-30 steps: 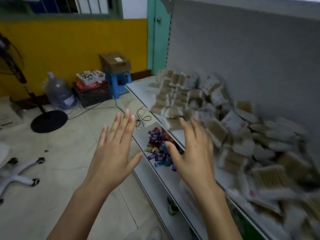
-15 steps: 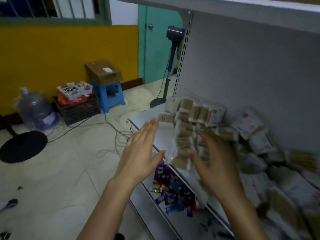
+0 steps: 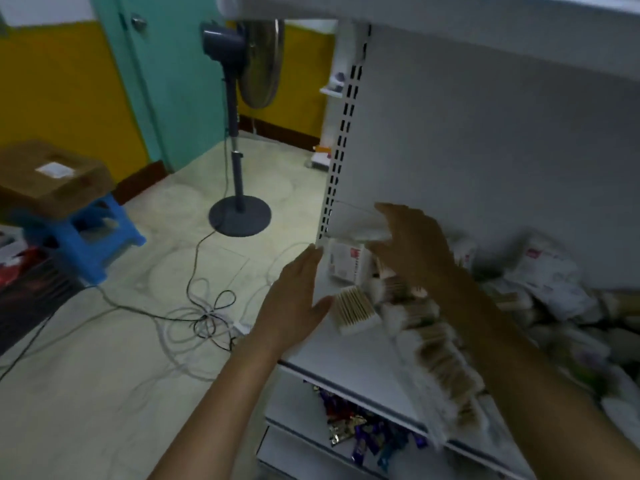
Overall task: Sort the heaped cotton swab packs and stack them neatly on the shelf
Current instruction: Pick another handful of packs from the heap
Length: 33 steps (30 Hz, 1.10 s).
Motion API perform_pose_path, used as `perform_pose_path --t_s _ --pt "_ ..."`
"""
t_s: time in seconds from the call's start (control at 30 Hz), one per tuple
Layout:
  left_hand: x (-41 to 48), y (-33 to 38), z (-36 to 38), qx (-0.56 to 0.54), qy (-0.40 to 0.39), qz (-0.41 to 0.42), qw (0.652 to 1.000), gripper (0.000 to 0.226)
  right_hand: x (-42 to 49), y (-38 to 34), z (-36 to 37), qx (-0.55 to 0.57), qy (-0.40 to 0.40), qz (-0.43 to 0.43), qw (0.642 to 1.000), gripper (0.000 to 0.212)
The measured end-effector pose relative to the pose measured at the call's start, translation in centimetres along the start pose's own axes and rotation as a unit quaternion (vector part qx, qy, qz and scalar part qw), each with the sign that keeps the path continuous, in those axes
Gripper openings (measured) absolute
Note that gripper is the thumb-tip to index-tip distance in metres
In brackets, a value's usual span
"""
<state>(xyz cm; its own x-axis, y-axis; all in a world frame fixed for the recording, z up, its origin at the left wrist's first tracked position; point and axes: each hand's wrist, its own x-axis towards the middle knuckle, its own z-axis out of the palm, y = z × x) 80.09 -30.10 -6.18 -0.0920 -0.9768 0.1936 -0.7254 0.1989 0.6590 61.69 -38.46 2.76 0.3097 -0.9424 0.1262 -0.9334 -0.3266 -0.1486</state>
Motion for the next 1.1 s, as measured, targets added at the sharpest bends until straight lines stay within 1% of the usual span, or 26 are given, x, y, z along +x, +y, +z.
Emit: perform_pose_path --t_s 0.07,0.13,0.2,0.23,0.27,0.3,0.37,0.4,0.47,0.5,0.57,0.63,0.67,0.73,0.8,0.87,0.9,0.93,1.0,1.03,1.07,1.1 --pt "3.2 -0.1 -0.3 0.052 -0.008 0.066 0.996 0.085 0.8 0.8 0.3 -0.051 -0.052 0.030 0.997 0.079" --pt "6.2 0.1 -0.2 0.106 -0.031 0.112 0.988 0.089 0.7 1.7 1.2 -0.076 -0.084 0.035 0.993 0.078" --pt "8.3 0.4 0.3 0.174 -0.081 0.111 0.975 0.089 0.3 2.2 2.3 -0.060 -0.086 0.016 0.994 0.062" --pt "8.9 0.4 0.5 0.203 -0.093 0.110 0.968 0.087 0.0 2.4 2.6 -0.055 -0.081 0.011 0.995 0.056" --pt "9.2 0.1 0.8 0.224 -0.080 0.119 0.964 0.082 -0.1 2.5 2.7 -0.067 -0.075 0.009 0.995 0.053" --pt "9.4 -0.4 0.9 0.231 -0.049 0.144 0.961 0.072 -0.2 2.5 2.7 -0.090 -0.070 0.010 0.993 0.051" --pt "9.2 -1.5 0.7 0.194 -0.014 0.187 0.963 0.047 -0.2 2.3 2.3 -0.115 -0.052 0.019 0.992 0.051" --pt "9.0 -2.1 0.7 0.169 -0.014 0.203 0.964 0.037 -0.2 2.2 2.3 -0.116 -0.041 0.031 0.992 0.052" --pt "8.3 -2.9 0.4 0.136 -0.032 0.205 0.969 0.029 -0.1 1.6 2.3 -0.116 -0.020 0.053 0.992 0.050" --pt "7.8 -3.2 0.2 0.111 -0.032 0.188 0.975 0.029 -0.1 1.3 2.3 -0.120 -0.009 0.061 0.991 0.047" --pt "6.7 -3.6 -0.2 0.035 -0.007 0.127 0.991 0.027 -0.1 0.8 2.3 -0.119 0.022 0.086 0.989 0.040" --pt "5.7 -3.6 -0.6 -0.050 0.023 0.068 0.996 0.027 -0.4 0.4 1.7 -0.091 0.059 0.118 0.987 0.038" --pt "5.3 -3.3 -0.9 -0.089 0.039 0.046 0.994 0.027 -0.6 0.2 1.4 -0.057 0.087 0.128 0.986 0.036" --pt "4.7 -2.6 -1.3 -0.180 0.073 0.005 0.981 0.026 -1.3 -0.5 0.6 0.046 0.139 0.150 0.978 0.030" --pt "4.4 -1.6 -1.6 -0.288 0.079 -0.034 0.954 0.021 -2.0 -1.2 -0.3 0.140 0.166 0.171 0.961 0.030" --pt "4.0 -0.2 -1.8 -0.393 0.059 -0.074 0.914 0.016 -2.9 -1.6 -0.8 0.240 0.190 0.188 0.933 0.031" --pt "3.7 0.5 -2.0 -0.445 0.043 -0.095 0.890 0.016 -3.5 -1.6 -0.7 0.301 0.204 0.195 0.911 0.032" --pt "3.2 1.2 -2.2 -0.498 0.021 -0.114 0.859 0.017 -4.2 -1.7 -0.6 0.366 0.214 0.210 0.881 0.034" --pt "2.3 1.9 -2.3 -0.600 -0.032 -0.139 0.788 0.026 -5.7 -1.8 -0.2 0.489 0.217 0.248 0.808 0.037" --pt "1.9 2.0 -2.4 -0.639 -0.054 -0.144 0.754 0.028 -6.4 -1.9 0.2 0.532 0.215 0.259 0.777 0.037" --pt "1.6 2.0 -2.6 -0.665 -0.069 -0.149 0.728 0.028 -7.0 -2.0 0.5 0.555 0.215 0.267 0.758 0.036" --pt "1.4 2.0 -2.6 -0.673 -0.072 -0.147 0.721 0.029 -7.5 -2.2 0.9 0.568 0.214 0.273 0.746 0.036"
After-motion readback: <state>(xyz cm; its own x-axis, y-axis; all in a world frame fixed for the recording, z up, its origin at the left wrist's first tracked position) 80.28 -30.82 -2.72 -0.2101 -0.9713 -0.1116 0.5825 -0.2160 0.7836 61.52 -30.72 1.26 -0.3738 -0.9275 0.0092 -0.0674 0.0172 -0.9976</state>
